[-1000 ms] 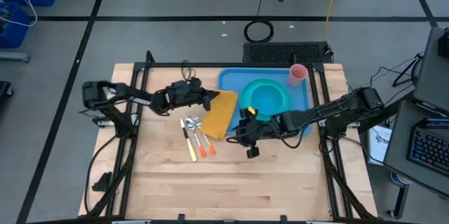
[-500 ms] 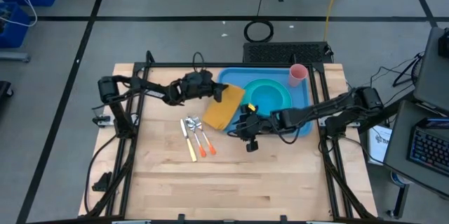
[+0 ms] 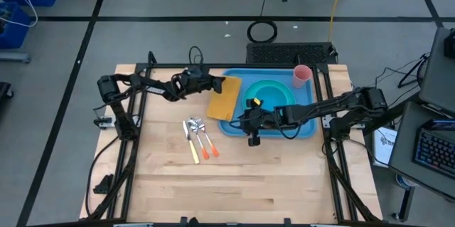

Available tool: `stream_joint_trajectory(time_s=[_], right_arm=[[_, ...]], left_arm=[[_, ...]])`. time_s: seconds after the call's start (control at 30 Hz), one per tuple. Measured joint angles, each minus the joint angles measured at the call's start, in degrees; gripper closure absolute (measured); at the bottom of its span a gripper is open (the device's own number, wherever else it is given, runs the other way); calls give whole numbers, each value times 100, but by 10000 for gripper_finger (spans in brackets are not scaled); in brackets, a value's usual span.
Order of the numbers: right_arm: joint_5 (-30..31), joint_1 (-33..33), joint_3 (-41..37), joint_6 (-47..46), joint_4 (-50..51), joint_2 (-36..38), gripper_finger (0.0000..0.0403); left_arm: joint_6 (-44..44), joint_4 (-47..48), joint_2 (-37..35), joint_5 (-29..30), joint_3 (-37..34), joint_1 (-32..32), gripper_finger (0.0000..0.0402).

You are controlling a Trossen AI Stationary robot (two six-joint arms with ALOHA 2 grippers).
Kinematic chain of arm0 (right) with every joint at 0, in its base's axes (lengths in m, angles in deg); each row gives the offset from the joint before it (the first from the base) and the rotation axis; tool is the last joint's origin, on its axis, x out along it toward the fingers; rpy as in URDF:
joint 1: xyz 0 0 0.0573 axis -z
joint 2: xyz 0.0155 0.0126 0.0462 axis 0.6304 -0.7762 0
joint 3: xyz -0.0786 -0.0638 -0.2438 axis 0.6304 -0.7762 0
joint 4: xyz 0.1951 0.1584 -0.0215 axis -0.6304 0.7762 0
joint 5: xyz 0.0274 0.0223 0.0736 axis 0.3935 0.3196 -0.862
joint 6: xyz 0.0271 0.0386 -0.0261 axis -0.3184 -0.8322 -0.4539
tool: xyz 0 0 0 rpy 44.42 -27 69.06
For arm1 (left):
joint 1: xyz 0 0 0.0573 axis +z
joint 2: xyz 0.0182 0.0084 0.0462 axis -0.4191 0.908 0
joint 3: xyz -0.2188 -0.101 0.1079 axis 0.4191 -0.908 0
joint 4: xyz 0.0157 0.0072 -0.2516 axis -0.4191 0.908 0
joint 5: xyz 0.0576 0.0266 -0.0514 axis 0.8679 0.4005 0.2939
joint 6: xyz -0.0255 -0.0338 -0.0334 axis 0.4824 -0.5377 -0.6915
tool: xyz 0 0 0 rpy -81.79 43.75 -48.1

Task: Set up tray
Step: Put the orange napkin onto the blue tray

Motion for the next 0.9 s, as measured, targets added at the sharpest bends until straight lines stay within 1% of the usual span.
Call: stream_joint_trajectory(time_s=[0.1, 0.17, 0.3, 0.43, 0.6, 0.83, 0.9], right_arm=[[-17, 65, -181, -125, -259, 0, 250], [-237, 109, -317, -152, -522, 0, 250], [-586, 181, -510, -152, -854, -2, 251], [-600, 218, -507, -154, -855, 3, 252], [-599, 218, -507, -154, -858, 0, 252], [-605, 219, -507, -236, -942, 0, 252], [-709, 235, -507, -262, -994, 0, 252]], left_arm=[[35, 91, 7, 129, -7, -47, 392], [38, 82, 6, 157, -6, -49, 382], [32, 207, 7, 133, -7, -71, 354], [-81, 204, 7, 115, -7, -109, 319], [4, 204, 7, 134, -7, -151, 260], [120, 264, 7, 467, -7, -151, 164], [196, 247, 7, 522, -7, -151, 140]])
